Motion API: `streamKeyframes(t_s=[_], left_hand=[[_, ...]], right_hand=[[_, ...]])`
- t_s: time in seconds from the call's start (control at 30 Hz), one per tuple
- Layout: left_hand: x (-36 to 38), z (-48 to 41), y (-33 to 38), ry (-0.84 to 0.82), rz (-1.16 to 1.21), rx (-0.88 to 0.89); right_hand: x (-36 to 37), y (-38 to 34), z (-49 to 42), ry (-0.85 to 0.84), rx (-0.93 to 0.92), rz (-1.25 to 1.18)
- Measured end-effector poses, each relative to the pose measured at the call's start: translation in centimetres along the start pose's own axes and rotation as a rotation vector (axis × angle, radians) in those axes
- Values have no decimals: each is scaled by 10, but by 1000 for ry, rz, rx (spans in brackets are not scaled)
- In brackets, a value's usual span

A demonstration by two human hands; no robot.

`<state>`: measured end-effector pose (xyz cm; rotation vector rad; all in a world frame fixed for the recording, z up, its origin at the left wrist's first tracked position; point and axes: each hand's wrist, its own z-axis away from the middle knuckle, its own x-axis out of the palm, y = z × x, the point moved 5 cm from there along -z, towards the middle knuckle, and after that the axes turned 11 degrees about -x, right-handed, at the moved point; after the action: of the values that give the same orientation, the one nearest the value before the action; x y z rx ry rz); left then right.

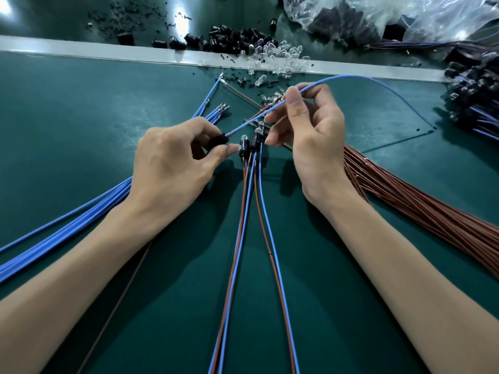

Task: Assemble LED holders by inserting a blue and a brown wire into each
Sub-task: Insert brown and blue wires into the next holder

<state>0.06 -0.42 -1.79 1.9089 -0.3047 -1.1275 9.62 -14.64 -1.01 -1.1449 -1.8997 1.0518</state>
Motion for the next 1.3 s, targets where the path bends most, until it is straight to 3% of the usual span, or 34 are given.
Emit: streamKeyframes(t_s=[0.27, 0.5, 0.7, 1.07, 1.3], left_hand=[[1, -1, -1, -20, 15, 9], [3, -1, -1, -89, 51, 13], [4, 1, 2, -120, 27, 78], [5, 0, 2, -118, 30, 99], [5, 0, 2, -119, 62, 79]], right_hand=[[4, 1, 1, -96, 22, 54], [3, -8, -1, -50, -142, 142], [8, -6, 2, -156, -61, 58], [5, -3, 2, -105, -28, 107], [3, -9, 3, -21, -102, 137]])
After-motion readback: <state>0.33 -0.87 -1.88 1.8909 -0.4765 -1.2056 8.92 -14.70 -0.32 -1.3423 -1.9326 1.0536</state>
